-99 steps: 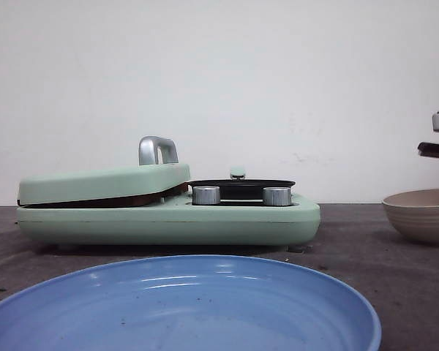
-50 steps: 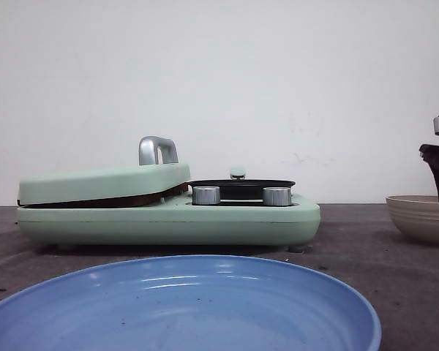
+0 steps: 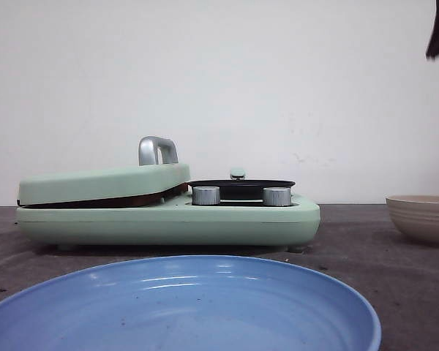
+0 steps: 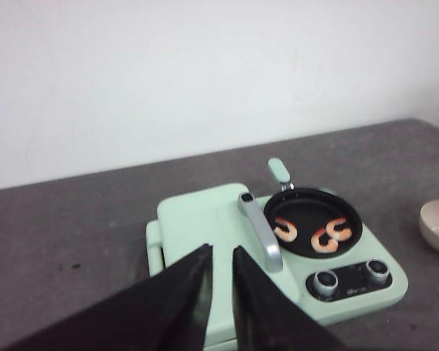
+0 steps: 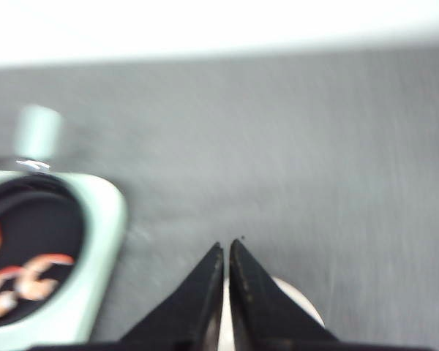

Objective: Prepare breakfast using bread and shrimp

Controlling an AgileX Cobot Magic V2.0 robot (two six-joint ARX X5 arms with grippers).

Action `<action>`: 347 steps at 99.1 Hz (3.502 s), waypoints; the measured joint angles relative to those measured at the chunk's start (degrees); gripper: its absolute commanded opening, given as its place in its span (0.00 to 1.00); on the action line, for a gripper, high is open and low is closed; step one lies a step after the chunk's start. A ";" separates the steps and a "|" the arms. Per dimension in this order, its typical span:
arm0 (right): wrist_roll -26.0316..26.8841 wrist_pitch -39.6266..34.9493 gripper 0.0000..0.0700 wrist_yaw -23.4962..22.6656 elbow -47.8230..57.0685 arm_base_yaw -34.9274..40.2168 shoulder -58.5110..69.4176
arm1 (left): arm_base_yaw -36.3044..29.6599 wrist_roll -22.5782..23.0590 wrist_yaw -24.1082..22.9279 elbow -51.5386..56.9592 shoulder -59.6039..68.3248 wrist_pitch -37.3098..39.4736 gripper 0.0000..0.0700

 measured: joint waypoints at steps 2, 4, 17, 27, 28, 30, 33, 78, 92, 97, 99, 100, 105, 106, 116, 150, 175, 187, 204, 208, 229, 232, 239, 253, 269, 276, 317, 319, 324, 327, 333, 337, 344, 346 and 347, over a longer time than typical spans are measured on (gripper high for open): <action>-0.48 0.63 0.00 0.50 -0.87 0.39 -1.46 | 0.00 -0.13 0.00 -0.55 -0.13 0.04 0.00; -0.87 1.38 0.00 0.87 -1.81 0.72 -2.91 | 0.00 -0.28 -0.02 -1.05 -0.24 0.07 0.00; -2.38 7.85 0.00 2.08 -9.62 1.60 -12.66 | 0.00 -1.88 -0.04 -3.10 -0.44 0.24 0.00; -2.82 11.30 0.00 2.12 -16.20 1.60 -20.28 | 0.00 -3.17 -0.02 -4.02 -0.50 0.22 0.00; -2.89 11.32 0.00 2.12 -16.76 1.60 -21.05 | 0.00 -3.26 -0.04 -4.09 -0.50 0.22 0.00; -2.93 11.32 0.00 2.10 -17.84 1.60 -22.56 | 0.00 -3.34 -0.04 -4.17 -0.50 0.24 0.00; -3.10 11.30 0.00 2.05 -19.39 1.60 -24.74 | 0.00 -3.63 -0.04 -4.24 -0.50 0.24 0.00; -0.39 12.00 0.00 0.59 -30.12 1.62 -39.71 | 0.00 -4.09 -0.04 -4.28 -0.50 -0.15 0.00; -0.24 11.98 0.00 0.59 -30.12 1.66 -39.69 | 0.00 -4.15 -0.04 -4.28 -0.63 -3.08 0.00; -0.22 12.02 0.00 0.59 -30.12 1.66 -39.71 | 0.00 -4.15 -0.04 -4.28 -0.74 -4.46 0.00; -0.24 12.04 0.00 0.59 -30.14 1.66 -39.71 | 0.00 -4.13 -0.04 -4.28 -0.81 -4.94 0.00; -0.24 12.04 0.00 0.59 -30.12 1.66 -39.71 | 0.00 -4.15 -0.04 -4.28 -0.83 -5.20 0.00; -0.22 12.07 0.00 0.59 -30.12 1.66 -39.71 | 0.00 -4.15 -0.04 -4.28 -0.94 -5.97 0.00; -0.22 12.04 0.00 0.59 -30.12 1.66 -39.71 | 0.00 -4.13 -0.04 -4.28 -0.94 -5.97 0.00; -0.22 12.04 0.00 0.59 -30.12 1.66 -39.69 | 0.00 -4.13 -0.04 -4.28 -0.94 -5.97 0.00; -0.20 12.07 0.00 0.59 -30.14 1.66 -39.71 | 0.55 -3.91 -0.04 -4.28 -3.10 -5.95 0.00; -0.17 12.04 0.00 0.59 -30.12 1.66 -39.71 | 7.91 -0.57 -0.52 -9.20 -11.08 4.76 0.00; -0.15 12.04 0.00 0.59 -30.14 1.66 -39.71 | 13.33 0.22 1.31 -19.26 -16.15 17.00 0.00; -0.11 12.04 0.00 0.59 -30.12 1.66 -39.71 | 21.77 -0.94 10.49 -34.88 -20.87 28.28 0.00; -0.11 12.07 0.00 0.59 -30.14 1.66 -39.69 | 23.23 -1.40 11.47 -38.01 -21.29 29.20 0.00; -0.11 12.07 0.00 0.59 -30.14 1.66 -39.71 | 28.83 -2.49 12.41 -52.06 -25.29 38.58 0.00; -0.11 12.04 0.00 0.59 -30.14 1.66 -39.71 | 29.55 -2.49 12.44 -54.07 -26.32 40.59 0.00; -0.11 12.04 0.00 0.59 -30.12 1.66 -39.71 | 31.15 -2.49 12.48 -58.66 -29.03 44.33 0.00; -0.09 12.04 0.00 0.59 -30.12 1.66 -39.71 | 33.64 -2.62 13.40 -66.40 -34.23 44.46 0.00; -0.09 12.04 0.00 0.59 -30.12 1.66 -39.71 | 34.71 -2.64 14.82 -68.74 -35.95 44.02 0.00; -0.09 12.09 0.00 0.59 -30.12 1.66 -39.69 | 34.80 -2.62 14.82 -69.00 -35.95 43.52 0.00; -0.09 13.94 0.00 0.59 -30.12 1.66 -39.71 | 35.06 0.66 14.84 -69.00 -35.95 37.09 0.00; -0.09 13.94 0.00 0.59 -30.12 1.66 -39.71 | 35.06 0.63 14.84 -69.00 -35.95 37.09 0.00; -0.09 13.94 0.00 0.59 -30.12 1.66 -39.71 | 35.01 0.57 14.84 -69.00 -35.95 37.09 0.00; -0.09 13.94 0.00 0.59 -30.12 1.66 -39.71 | 34.88 0.46 14.82 -69.00 -35.95 37.09 0.00; -0.09 13.94 0.00 0.59 -30.12 1.66 -39.71 | 34.53 -0.61 14.84 -69.00 -35.95 37.11 0.00; -0.09 13.94 0.00 0.59 -30.14 1.66 -39.71 | 34.36 -1.60 14.84 -69.00 -35.95 37.11 0.00; -0.09 13.94 0.00 0.59 -30.12 1.66 -39.69 | 34.32 -2.71 14.84 -69.00 -35.95 37.11 0.00; -0.09 13.94 0.00 0.59 -30.12 1.66 -39.71 | 34.32 -2.89 14.84 -69.00 -35.95 37.11 0.00; -0.09 13.94 0.00 0.59 -30.12 1.66 -39.69 | 34.32 -2.91 14.84 -69.00 -35.95 37.11 0.00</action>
